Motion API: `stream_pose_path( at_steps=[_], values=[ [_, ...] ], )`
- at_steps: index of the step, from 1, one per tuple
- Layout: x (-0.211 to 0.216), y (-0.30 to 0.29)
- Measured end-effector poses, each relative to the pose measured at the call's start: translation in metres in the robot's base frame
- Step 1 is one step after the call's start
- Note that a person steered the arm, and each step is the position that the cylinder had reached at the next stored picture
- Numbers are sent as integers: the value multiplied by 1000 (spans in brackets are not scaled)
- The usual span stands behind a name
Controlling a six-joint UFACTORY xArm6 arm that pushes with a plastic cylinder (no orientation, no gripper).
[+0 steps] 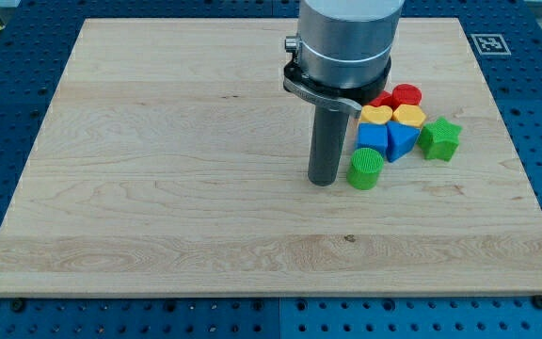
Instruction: Slide the green circle to the green star
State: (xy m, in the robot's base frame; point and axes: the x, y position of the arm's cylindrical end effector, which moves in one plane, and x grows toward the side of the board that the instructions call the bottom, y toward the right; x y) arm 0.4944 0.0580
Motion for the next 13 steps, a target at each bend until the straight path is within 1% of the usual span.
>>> stream_pose_path(
  at_steps=[2,3,4,5,6,8,9,10,13],
  values=[
    [7,49],
    [21,70],
    [28,53],
    [13,33],
    [0,35],
    [0,104],
    [9,122],
    [20,135],
    [15,149]
  ],
)
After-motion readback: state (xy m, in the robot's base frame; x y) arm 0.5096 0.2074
